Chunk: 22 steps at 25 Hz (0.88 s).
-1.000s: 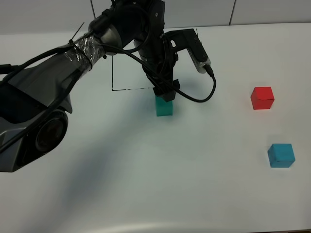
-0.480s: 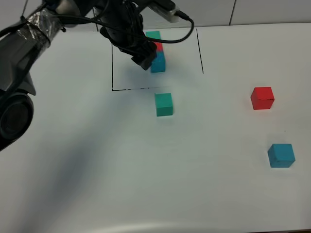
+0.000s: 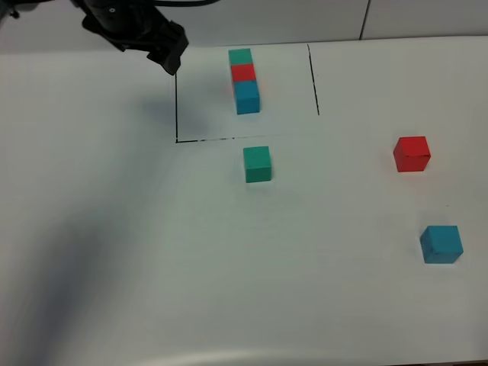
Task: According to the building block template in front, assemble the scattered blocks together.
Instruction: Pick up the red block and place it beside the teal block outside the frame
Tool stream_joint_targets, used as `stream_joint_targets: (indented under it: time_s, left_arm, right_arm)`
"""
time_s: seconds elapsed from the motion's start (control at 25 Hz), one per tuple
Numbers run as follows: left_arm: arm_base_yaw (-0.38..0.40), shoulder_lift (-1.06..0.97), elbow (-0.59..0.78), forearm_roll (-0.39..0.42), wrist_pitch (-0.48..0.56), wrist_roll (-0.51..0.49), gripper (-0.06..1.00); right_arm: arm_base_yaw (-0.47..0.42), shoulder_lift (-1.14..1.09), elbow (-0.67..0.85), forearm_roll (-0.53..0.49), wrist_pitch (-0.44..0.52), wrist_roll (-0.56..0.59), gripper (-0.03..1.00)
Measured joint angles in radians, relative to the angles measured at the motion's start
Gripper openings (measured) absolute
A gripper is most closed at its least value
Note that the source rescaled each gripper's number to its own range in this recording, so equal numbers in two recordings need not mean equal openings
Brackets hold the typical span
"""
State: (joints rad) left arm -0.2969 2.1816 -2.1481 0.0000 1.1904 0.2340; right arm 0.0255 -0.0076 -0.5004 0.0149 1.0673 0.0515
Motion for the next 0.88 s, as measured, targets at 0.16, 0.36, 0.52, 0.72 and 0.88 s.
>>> stream_joint_targets:
  time_s: [0.16,0.36,0.52,0.72,0.88]
  left_arm:
    - [0.044,-0.088,0.137,0.018,-0.001,-0.032,0.65]
    - [0.083,-0.246,0.351,0.028,-0.057,-0.057,0.65]
    - [0.099,-0.399,0.537,0.034,-0.103,-0.084,0.65]
    - [0.109,-0.614,0.761,0.127,-0.139,-0.173,0.73]
    - [0.109,-0.798,0.914,0.182,-0.164,-0.234,0.79]
  right_arm:
    - [0.0,0.0,0.0,0.0,0.0,0.0,0.75]
    - [0.0,0.0,0.0,0.0,0.0,0.0,0.75]
    - [0.0,0.0,0.0,0.0,0.0,0.0,0.75]
    - [0.0,0.0,0.0,0.0,0.0,0.0,0.75]
    - [0.0,0.0,0.0,0.0,0.0,0.0,0.75]
